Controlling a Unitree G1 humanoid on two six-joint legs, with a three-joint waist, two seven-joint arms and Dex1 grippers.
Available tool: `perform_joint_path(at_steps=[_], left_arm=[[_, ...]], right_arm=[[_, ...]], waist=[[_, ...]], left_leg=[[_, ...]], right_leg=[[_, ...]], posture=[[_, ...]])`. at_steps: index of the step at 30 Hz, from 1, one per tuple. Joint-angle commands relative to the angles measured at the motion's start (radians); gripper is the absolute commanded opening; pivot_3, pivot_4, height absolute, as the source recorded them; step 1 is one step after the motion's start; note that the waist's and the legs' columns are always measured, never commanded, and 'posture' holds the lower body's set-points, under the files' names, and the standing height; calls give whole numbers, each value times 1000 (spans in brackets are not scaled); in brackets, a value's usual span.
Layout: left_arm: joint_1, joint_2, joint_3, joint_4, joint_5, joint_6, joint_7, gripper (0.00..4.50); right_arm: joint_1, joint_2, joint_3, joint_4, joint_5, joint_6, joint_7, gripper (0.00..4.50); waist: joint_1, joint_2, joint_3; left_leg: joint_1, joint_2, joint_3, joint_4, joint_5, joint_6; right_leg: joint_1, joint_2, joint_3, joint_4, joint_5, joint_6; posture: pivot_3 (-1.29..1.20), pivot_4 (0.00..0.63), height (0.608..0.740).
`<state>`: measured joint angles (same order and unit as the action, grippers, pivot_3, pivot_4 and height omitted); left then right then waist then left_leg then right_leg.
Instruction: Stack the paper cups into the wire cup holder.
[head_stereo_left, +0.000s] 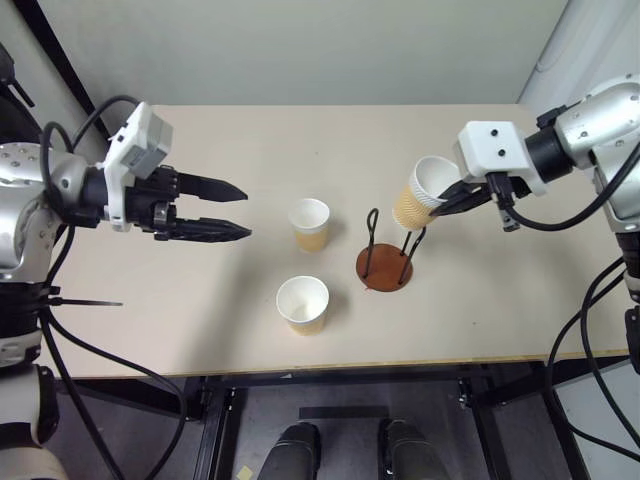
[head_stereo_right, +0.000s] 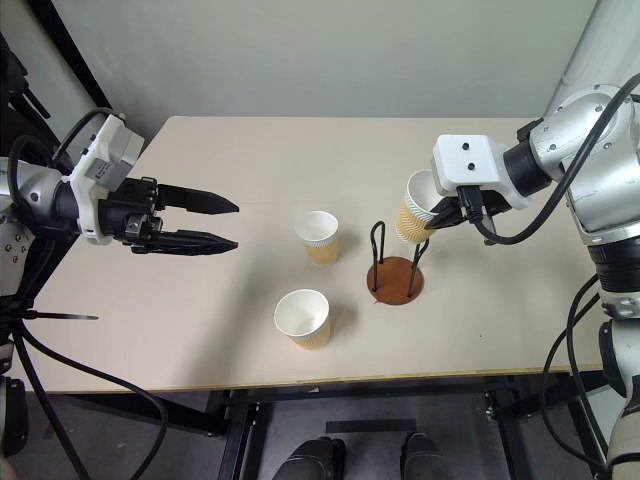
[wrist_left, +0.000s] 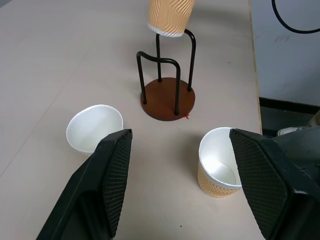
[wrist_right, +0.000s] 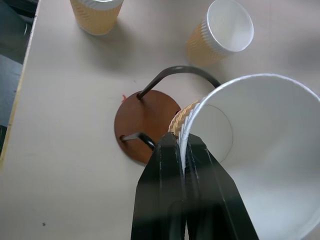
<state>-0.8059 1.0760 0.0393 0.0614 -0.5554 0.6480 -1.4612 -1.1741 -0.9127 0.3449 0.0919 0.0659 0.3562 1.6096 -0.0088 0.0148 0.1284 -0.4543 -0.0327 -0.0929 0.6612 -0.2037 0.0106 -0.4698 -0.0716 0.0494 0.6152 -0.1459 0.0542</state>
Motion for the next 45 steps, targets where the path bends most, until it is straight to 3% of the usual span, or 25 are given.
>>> perform_joint_path(at_steps=[1,18,21,31,35,39,45], left_arm=[[-16,14,23,-15,1,-8,-3,3352],[4,18,39,-34,-13,8,13,3352],[-3,12,32,-30,-10,6,14,3352],[-30,23,12,5,19,-30,-26,3352],[-10,44,2,5,48,-62,-51,3352],[17,77,-16,12,100,-137,-91,3352],[7,91,-33,48,168,-240,-108,3352]], right_arm=[[-8,22,9,-16,4,-13,5,25],[-27,128,70,128,-152,-214,-17,25],[-19,152,43,89,-110,-137,-14,647],[12,145,-128,-84,76,197,-85,4162],[96,78,-186,-281,187,343,-79,4162],[215,14,-153,-467,212,338,-91,4162],[205,72,-51,-497,173,264,-138,4162]], waist=[[-1,0,0],[-2,0,0],[-4,0,0],[-2,0,0],[-1,0,0],[-1,-1,0],[-8,-1,0]], left_leg=[[0,0,0,0,0,0],[-1,0,0,0,1,0],[0,0,0,0,1,0],[-1,-1,0,0,2,0],[-1,-1,0,-1,2,-1],[-1,0,0,-1,2,-3],[1,0,0,0,2,-1]], right_leg=[[0,0,0,0,0,0],[-1,0,0,2,0,0],[-1,0,0,2,0,0],[-1,0,0,1,0,0],[-1,0,0,1,0,0],[0,1,0,0,-2,0],[-1,1,2,5,-2,0]], posture=[[0,150,740],[0,150,740],[0,150,740],[0,150,740],[0,150,740],[0,150,740],[0,150,740]])
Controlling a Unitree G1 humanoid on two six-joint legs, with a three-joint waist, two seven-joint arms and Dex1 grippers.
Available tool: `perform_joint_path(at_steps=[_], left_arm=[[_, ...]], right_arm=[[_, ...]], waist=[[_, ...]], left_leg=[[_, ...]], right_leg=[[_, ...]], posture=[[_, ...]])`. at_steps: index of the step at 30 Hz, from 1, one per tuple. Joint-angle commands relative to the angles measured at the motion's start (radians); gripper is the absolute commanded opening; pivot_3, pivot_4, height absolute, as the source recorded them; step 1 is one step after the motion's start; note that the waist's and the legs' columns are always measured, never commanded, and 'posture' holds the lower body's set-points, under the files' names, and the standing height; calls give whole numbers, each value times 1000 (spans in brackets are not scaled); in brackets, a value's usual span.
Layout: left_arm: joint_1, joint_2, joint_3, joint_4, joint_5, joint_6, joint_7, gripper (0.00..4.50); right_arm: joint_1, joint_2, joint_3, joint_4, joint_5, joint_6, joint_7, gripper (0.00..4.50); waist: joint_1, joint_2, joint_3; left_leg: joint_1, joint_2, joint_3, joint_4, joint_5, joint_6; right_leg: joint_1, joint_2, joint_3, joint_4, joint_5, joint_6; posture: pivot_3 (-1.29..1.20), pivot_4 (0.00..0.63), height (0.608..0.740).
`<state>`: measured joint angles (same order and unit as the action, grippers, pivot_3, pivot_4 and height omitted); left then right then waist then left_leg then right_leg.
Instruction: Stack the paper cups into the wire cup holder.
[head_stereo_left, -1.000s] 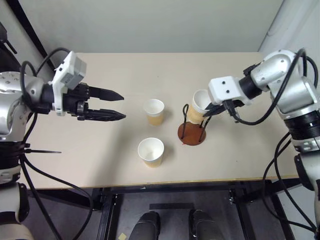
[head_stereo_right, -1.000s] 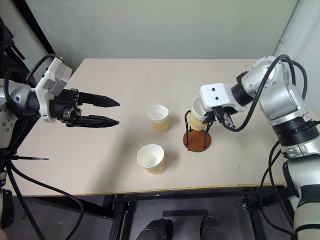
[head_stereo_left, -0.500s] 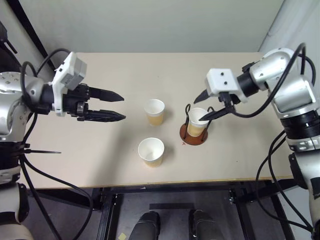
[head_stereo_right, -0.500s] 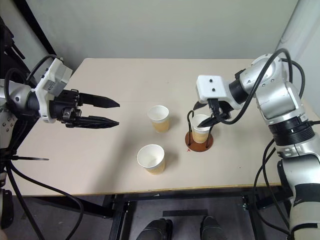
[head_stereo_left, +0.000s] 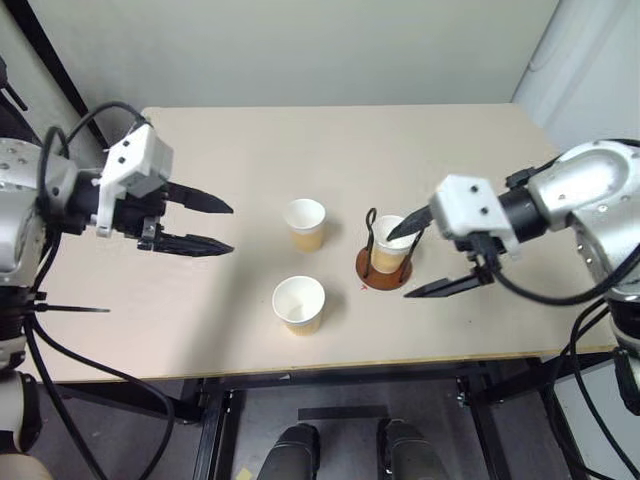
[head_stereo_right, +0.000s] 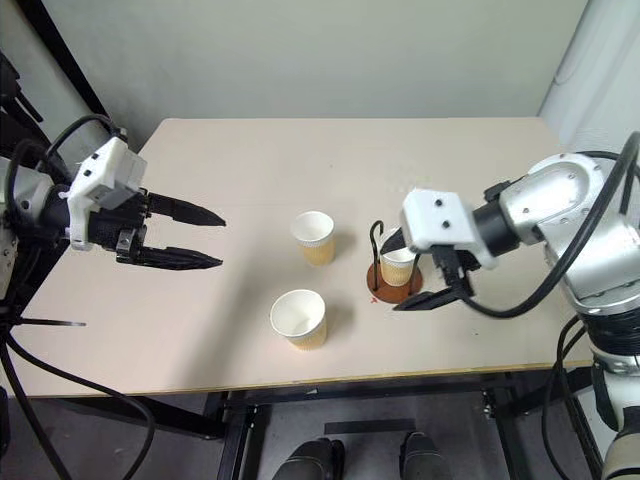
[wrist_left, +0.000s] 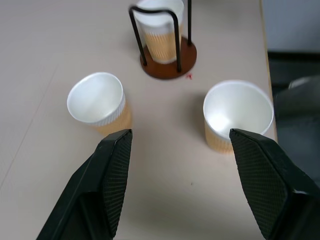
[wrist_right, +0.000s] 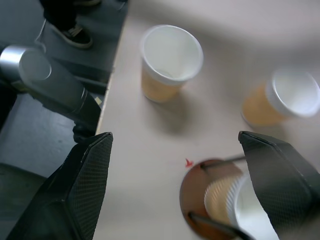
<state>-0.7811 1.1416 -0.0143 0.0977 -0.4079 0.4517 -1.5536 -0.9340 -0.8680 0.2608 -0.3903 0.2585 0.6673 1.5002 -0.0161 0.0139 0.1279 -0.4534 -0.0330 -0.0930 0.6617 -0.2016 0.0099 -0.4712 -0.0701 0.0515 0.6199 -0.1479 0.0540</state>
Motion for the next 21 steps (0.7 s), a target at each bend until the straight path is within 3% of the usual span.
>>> perform_joint_path(at_steps=[1,12,21], left_arm=[[-14,29,21,17,33,-63,-15,3352],[27,56,62,6,32,-68,7,3352],[63,71,97,-26,17,-41,20,3352]], right_arm=[[-44,42,51,-6,-30,-64,-34,4162],[-127,230,230,163,-145,-263,-42,4162],[-103,299,325,229,-250,-401,-46,4162]], waist=[[-1,0,0],[-4,-1,0],[-4,-1,-1]], left_leg=[[0,0,0,0,1,0],[-2,0,0,1,2,0],[-3,1,0,0,0,-1]], right_leg=[[0,0,0,1,0,0],[-6,0,1,7,0,-2],[-8,0,0,7,-2,-6]], posture=[[0,150,740],[0,150,740],[0,150,740]])
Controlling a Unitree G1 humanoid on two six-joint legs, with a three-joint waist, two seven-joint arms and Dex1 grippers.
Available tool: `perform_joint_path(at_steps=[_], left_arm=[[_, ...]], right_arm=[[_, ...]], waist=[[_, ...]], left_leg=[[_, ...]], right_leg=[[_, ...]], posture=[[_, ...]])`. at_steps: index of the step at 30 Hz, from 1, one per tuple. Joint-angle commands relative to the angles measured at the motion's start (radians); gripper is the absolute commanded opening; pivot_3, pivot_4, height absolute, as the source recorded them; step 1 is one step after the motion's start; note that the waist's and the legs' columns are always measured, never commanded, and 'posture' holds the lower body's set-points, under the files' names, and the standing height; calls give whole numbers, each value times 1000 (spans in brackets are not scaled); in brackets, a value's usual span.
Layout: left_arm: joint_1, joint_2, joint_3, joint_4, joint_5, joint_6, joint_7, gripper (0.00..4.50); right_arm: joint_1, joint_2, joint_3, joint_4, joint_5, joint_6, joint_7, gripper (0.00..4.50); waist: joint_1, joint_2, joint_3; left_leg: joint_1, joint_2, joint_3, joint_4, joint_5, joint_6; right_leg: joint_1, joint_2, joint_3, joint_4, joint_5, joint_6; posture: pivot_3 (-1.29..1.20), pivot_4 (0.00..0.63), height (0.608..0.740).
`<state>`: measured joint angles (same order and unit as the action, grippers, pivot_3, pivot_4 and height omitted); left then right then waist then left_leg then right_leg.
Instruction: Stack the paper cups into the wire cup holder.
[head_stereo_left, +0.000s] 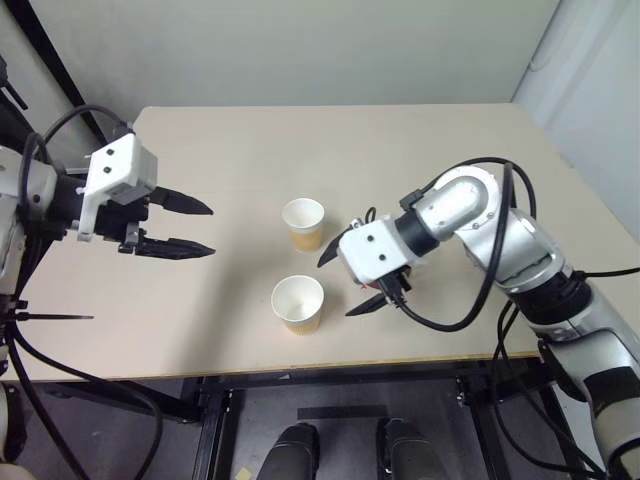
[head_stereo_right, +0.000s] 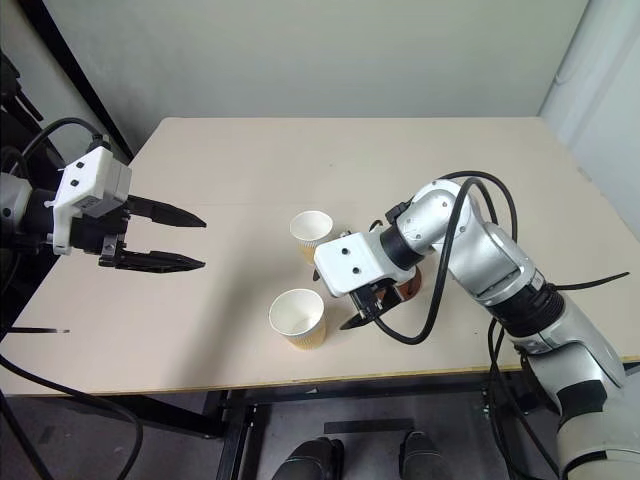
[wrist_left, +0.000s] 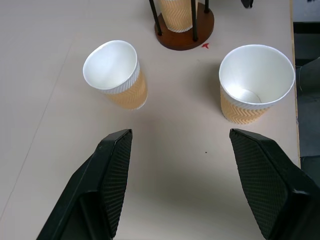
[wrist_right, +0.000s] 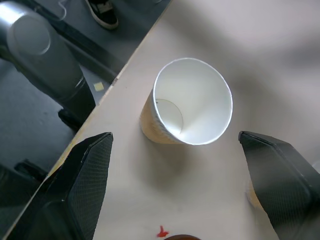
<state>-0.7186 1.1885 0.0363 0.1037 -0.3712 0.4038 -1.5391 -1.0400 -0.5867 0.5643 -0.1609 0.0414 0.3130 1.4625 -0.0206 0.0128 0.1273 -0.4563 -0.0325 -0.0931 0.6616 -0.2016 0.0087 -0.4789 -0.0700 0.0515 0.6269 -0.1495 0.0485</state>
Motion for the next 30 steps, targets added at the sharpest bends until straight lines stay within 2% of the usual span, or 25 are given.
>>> perform_joint_path(at_steps=[1,16,20,28,29,30], left_arm=[[3,24,48,-34,-20,9,6,3352],[-7,10,38,-30,-24,11,20,3352],[-17,0,42,-47,-55,37,10,3352],[8,52,79,-145,-146,95,-57,3352],[13,58,82,-147,-148,90,-60,3352],[16,62,85,-149,-150,85,-62,3352]], right_arm=[[7,23,29,7,-45,-59,-10,4162],[51,118,114,124,-205,-200,-47,4162],[60,147,129,135,-228,-205,-55,3287],[61,153,112,139,-232,-200,-33,278],[59,152,109,139,-229,-197,-29,38],[57,149,103,136,-221,-191,-22,38]], waist=[[0,0,0],[-1,-1,0],[-1,-1,0],[-2,-1,-1],[-2,-1,-1],[-3,-1,-1]], left_leg=[[0,0,0,0,0,0],[1,0,0,0,0,-1],[1,0,0,0,0,-1],[0,0,0,0,-1,-2],[1,0,0,0,-1,-3],[1,1,0,0,-1,-3]], right_leg=[[0,0,0,0,0,0],[0,0,0,0,1,-2],[0,0,0,0,1,-2],[0,0,0,0,1,-2],[0,0,0,0,1,-2],[0,0,0,0,1,-2]], posture=[[0,150,740],[0,150,740],[0,150,740],[0,150,740],[0,150,740],[0,150,740]])
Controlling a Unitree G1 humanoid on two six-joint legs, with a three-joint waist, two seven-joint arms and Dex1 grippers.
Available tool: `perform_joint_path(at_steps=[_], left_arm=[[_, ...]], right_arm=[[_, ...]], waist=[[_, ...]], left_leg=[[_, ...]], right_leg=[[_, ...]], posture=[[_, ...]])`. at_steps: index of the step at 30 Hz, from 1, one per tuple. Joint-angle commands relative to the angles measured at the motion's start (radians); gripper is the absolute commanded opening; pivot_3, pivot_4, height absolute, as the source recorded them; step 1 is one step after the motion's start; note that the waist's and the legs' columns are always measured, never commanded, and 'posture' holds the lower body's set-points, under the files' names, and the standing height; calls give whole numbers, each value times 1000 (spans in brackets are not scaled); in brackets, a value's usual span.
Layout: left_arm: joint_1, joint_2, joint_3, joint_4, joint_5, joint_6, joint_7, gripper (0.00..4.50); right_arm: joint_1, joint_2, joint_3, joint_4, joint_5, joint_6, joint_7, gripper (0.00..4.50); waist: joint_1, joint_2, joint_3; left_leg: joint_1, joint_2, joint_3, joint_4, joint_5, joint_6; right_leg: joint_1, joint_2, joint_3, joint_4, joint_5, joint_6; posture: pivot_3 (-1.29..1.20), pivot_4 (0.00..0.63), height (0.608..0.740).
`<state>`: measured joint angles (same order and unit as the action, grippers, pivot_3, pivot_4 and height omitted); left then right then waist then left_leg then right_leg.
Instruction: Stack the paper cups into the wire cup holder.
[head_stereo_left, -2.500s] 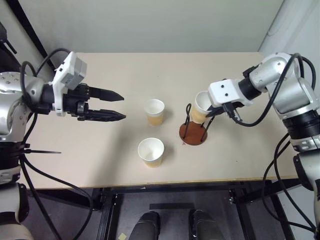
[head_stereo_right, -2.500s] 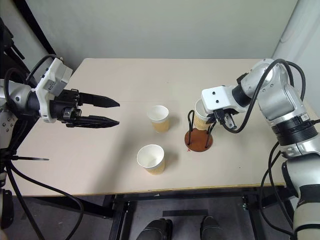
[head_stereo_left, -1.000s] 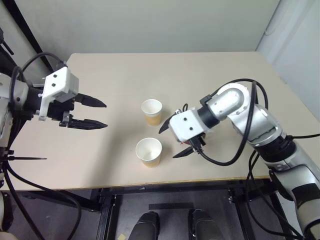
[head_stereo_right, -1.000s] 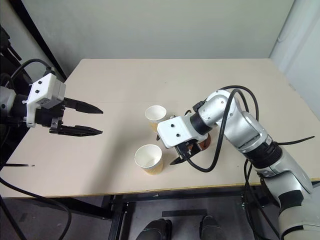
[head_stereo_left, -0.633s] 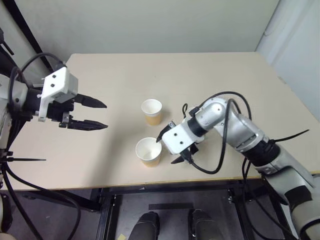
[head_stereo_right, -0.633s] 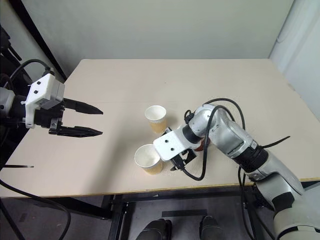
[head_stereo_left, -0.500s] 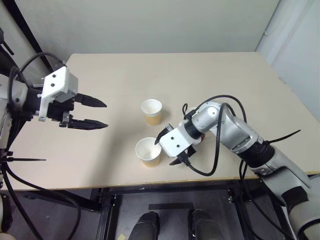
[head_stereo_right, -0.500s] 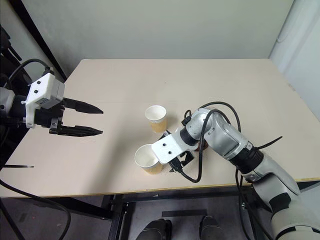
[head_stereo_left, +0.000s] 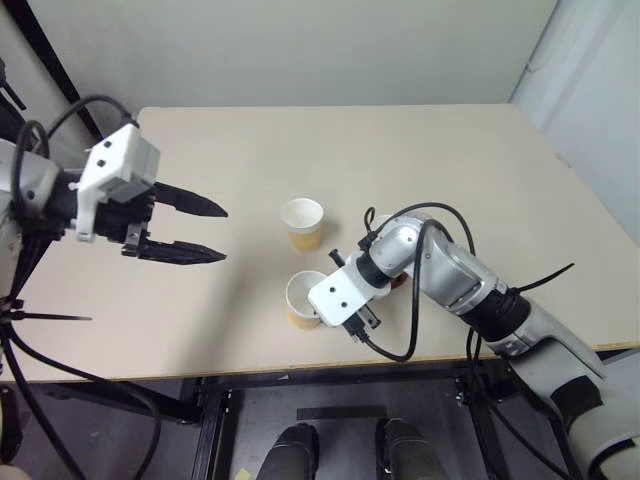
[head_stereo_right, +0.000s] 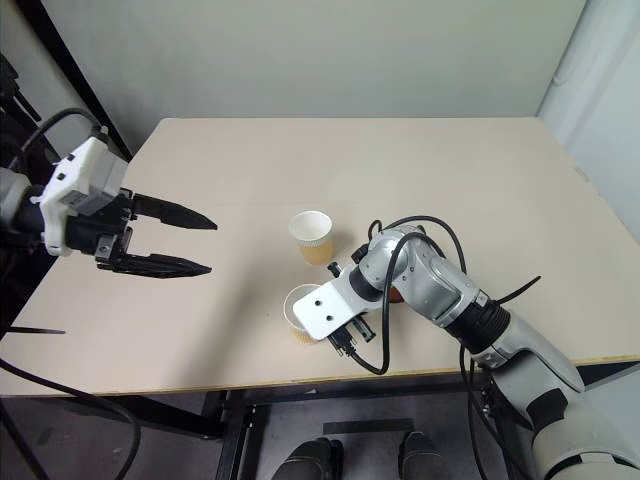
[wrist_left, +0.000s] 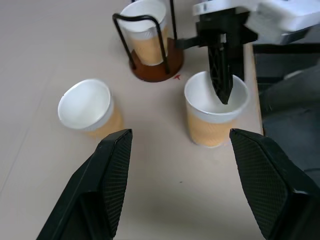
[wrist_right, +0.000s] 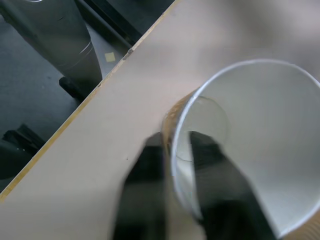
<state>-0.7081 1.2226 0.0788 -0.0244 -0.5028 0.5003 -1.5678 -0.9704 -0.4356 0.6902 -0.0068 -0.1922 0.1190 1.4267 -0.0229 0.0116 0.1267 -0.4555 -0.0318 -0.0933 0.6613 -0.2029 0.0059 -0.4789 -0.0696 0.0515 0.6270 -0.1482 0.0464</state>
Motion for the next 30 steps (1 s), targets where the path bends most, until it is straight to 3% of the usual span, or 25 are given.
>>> perform_joint_path(at_steps=[1,6,12,16,24,30], left_arm=[[6,33,44,-21,-22,-15,-36,3352],[-7,50,44,-4,-25,-37,-40,3352],[-24,59,41,57,-10,-58,-26,3352],[-40,52,30,65,-11,-59,-21,3352],[-77,24,-2,76,1,-69,-19,3352],[-95,11,-15,85,9,-72,-23,3352]], right_arm=[[-17,-6,-33,-25,24,13,23,38],[-55,-40,-115,-77,118,100,81,38],[-204,-127,-309,-99,288,271,126,38],[-290,-199,-373,-26,289,260,113,38],[-364,-345,-299,201,123,-53,169,38],[-393,-415,-212,177,196,-90,188,38]], waist=[[0,0,0],[0,0,0],[0,0,0],[0,-1,-1],[1,-1,-1],[-1,-1,0]], left_leg=[[0,0,0,0,0,0],[0,0,0,1,0,0],[-1,0,0,-1,1,-1],[0,0,0,-5,0,-2],[0,1,0,-9,-1,-2],[1,3,0,-12,-1,-2]], right_leg=[[0,0,0,0,0,0],[0,0,0,0,0,-1],[-1,1,0,1,-4,-7],[-1,1,0,1,-8,-13],[-3,1,0,0,-9,-14],[-4,1,-1,1,-6,-6]], posture=[[0,150,740],[0,150,740],[0,150,740],[0,150,740],[0,150,740],[0,150,740]])
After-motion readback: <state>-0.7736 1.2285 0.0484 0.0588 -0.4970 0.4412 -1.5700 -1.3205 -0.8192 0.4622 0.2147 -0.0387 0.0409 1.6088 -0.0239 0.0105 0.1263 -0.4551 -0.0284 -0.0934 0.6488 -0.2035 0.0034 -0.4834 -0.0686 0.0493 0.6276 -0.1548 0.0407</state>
